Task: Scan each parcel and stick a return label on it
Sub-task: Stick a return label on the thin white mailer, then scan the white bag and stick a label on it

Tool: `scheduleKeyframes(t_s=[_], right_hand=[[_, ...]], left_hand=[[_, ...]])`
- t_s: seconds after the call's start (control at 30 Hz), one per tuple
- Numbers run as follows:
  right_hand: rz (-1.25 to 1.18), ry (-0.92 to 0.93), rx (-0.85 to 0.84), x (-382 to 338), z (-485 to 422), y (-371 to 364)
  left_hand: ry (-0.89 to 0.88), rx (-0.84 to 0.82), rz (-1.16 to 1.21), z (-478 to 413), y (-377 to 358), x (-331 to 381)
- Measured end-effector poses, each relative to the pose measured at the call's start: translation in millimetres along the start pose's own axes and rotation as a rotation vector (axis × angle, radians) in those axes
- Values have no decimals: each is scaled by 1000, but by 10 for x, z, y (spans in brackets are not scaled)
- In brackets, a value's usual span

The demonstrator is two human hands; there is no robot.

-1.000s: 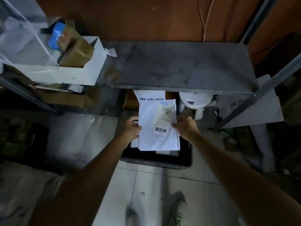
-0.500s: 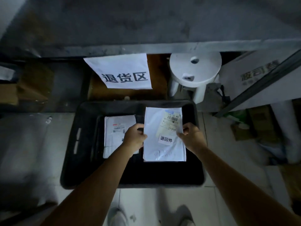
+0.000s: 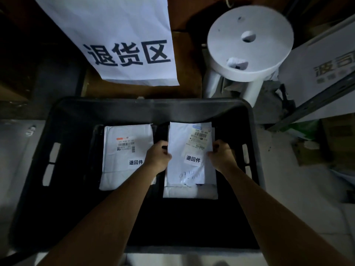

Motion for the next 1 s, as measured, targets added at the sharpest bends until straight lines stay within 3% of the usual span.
scheduleKeyframes(t_s=[0.27,0.5,0.8,1.0], right_hand=[[16,-19,-13,-37,55,12],[164,43,-85,-734,833,719],[409,203,-50,-2202,2330,2863],[440,255,138,-3013,3437,4699]], left_hand=[[-16,-28,-129,86,63,48],[-233,-52,-580,996,750,1030],[-377,11,-755,2663,1665,3307],[-587,37,-780,3824,1864,5135]])
Point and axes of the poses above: each hand's wrist, its own z-axis away from the middle knuckle, its own y-axis out of the back of the hand, x = y × z, the point moved 7 cm from there along -z, towards the middle knuckle, and after that the axes turned 2 degrees about -y, right-handed, at the moved point
